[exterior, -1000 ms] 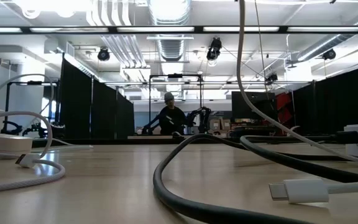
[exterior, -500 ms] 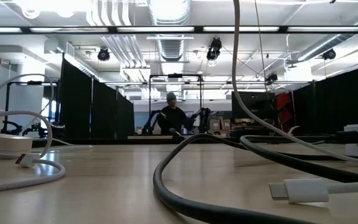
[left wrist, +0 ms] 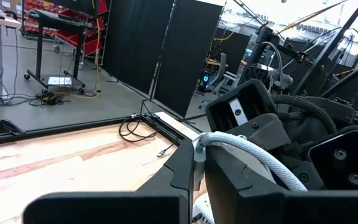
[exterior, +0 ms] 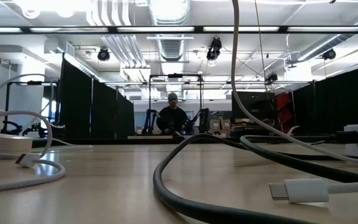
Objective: Insert USB
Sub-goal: Insert the white charger cable into the left white outlet extension
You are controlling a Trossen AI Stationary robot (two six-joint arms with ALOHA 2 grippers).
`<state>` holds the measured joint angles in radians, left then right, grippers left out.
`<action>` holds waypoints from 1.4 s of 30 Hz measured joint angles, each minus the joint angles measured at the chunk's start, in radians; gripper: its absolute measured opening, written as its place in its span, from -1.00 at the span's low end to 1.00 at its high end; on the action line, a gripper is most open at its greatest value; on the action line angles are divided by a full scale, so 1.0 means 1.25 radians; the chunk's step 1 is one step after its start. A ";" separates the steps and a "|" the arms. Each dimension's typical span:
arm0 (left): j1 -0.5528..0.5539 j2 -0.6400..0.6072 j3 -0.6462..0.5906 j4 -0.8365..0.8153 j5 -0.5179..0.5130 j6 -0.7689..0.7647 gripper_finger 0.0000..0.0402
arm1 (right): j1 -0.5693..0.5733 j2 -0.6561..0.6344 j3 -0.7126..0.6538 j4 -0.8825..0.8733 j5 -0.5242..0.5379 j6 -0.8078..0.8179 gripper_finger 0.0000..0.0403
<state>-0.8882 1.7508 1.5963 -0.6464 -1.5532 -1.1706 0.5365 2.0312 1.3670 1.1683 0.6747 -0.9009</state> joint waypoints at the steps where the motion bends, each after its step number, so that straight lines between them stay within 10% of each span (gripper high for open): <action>1: -0.001 0.000 0.000 0.000 0.000 0.000 -0.94 | -0.002 0.000 0.000 0.000 0.003 0.000 -0.23; 42: -0.012 0.000 0.000 -0.004 -0.003 0.003 -0.94 | 0.005 -0.004 0.034 -0.061 0.063 0.044 -0.19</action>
<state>-0.9028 1.7508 1.5963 -0.6510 -1.5574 -1.1671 0.5426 2.0262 1.4092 1.0919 0.7531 -0.8453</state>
